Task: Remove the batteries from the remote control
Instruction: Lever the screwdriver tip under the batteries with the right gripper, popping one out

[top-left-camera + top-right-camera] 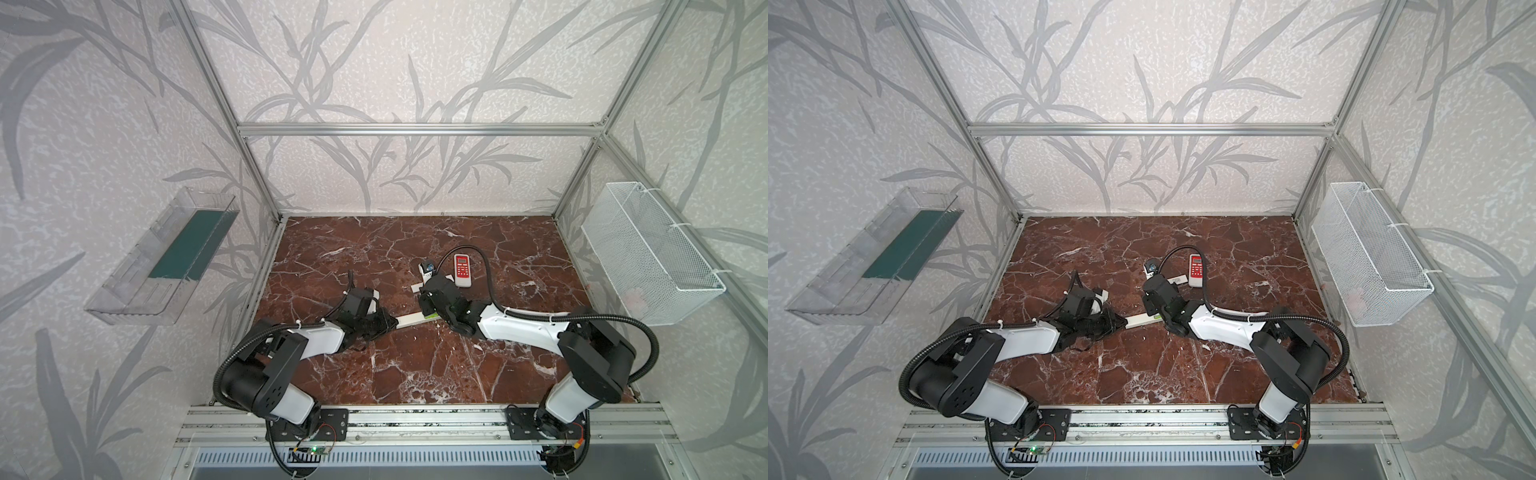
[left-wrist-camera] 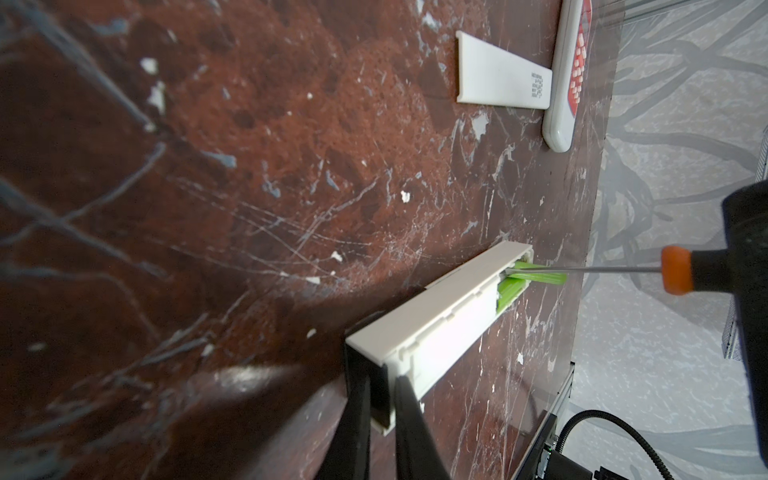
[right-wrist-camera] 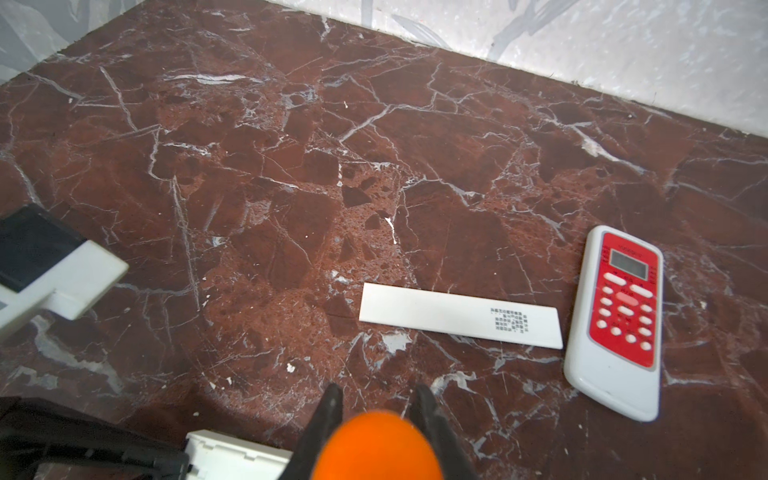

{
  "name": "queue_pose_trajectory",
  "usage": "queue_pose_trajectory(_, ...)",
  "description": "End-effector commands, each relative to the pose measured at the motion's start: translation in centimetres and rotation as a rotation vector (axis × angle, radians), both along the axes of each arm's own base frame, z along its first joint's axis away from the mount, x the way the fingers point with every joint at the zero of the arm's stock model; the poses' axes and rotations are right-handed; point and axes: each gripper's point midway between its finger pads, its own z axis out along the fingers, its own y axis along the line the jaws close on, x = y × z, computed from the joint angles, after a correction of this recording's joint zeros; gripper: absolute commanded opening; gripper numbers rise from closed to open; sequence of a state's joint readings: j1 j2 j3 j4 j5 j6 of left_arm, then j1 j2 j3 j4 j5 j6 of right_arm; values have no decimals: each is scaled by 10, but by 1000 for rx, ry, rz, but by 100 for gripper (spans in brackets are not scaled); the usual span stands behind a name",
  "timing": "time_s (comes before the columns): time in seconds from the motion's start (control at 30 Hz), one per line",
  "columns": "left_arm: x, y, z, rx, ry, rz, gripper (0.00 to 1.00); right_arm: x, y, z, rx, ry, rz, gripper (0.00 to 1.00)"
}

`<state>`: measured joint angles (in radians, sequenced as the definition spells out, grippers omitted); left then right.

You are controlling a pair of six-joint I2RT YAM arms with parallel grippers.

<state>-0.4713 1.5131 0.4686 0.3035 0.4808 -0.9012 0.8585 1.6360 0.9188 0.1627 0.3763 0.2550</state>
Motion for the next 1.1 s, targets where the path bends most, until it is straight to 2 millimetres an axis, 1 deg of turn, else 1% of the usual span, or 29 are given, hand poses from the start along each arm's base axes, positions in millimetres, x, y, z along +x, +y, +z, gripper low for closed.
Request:
queue_pose_trajectory(0.0, -41, 28, -51, 155, 200, 15, 13, 0, -10, 17, -18, -44, -23, 0)
queue_pose_trajectory(0.17, -41, 28, -52, 157, 201, 16, 13, 1, -16, 20, -25, -55, -33, 0)
queue_pose_trajectory(0.4, -40, 28, -50, 157, 197, 16, 13, 1, -19, 25, -17, -62, -38, 0)
queue_pose_trajectory(0.53, -40, 28, -49, 157, 195, 14, 13, -1, -19, 38, 17, -68, -33, 0)
queue_pose_trajectory(0.63, -39, 27, -47, 161, 193, 7, 13, -8, -21, 49, 56, -45, -11, 0)
queue_pose_trajectory(0.73, -37, 26, -45, 161, 187, 5, 13, -25, -30, 55, 66, -3, 26, 0)
queue_pose_trajectory(0.83, -36, 25, -44, 161, 182, 1, 13, -50, -46, 45, 51, 67, 53, 0)
queue_pose_trajectory(0.93, -33, 23, -42, 165, 178, -12, 13, -78, -56, 25, 43, 143, 83, 0)
queue_pose_trajectory(1.0, -31, 22, -41, 165, 175, -16, 13, -98, -58, 7, 34, 199, 105, 0)
queue_pose_trajectory(1.07, -31, 22, -40, 167, 175, -20, 13, -114, -58, -10, 54, 265, 114, 0)
